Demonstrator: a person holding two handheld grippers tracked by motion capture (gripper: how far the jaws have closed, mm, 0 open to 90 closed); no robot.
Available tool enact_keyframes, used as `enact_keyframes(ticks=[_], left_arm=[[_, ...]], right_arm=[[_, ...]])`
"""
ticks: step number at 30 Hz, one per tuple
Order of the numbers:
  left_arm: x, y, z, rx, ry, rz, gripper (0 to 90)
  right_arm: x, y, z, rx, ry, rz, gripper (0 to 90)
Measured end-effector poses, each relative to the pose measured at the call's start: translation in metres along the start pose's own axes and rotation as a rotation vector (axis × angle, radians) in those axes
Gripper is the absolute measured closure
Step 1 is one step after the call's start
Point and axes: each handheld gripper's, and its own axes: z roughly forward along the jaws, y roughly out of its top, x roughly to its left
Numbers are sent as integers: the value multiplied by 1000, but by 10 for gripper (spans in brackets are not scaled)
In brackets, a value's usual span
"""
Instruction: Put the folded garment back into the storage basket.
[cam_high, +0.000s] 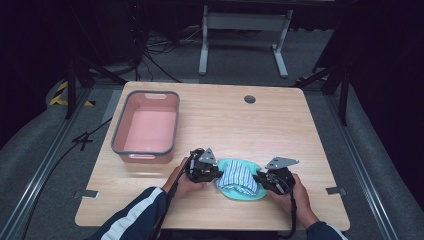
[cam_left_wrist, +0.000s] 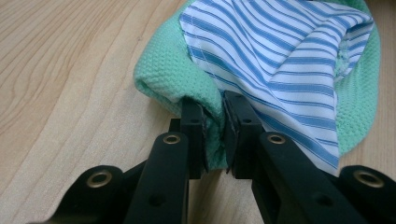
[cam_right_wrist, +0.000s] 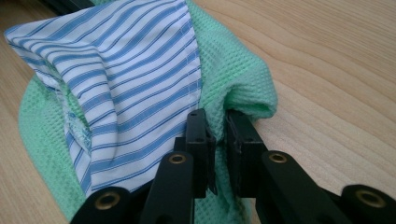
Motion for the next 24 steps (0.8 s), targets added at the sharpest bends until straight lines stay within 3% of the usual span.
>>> enact_keyframes(ticks=[11,15,24], left_arm=[[-4,4,-5,27,14,25,825],[-4,7,-11,0,-6,25,826],[-5,9,-15,-1,7,30,826]], right_arm=[[1,2,-2,0,8,-7,813],[0,3,-4,-11,10,-8,813],[1,4,-6,-16,12,-7,814]])
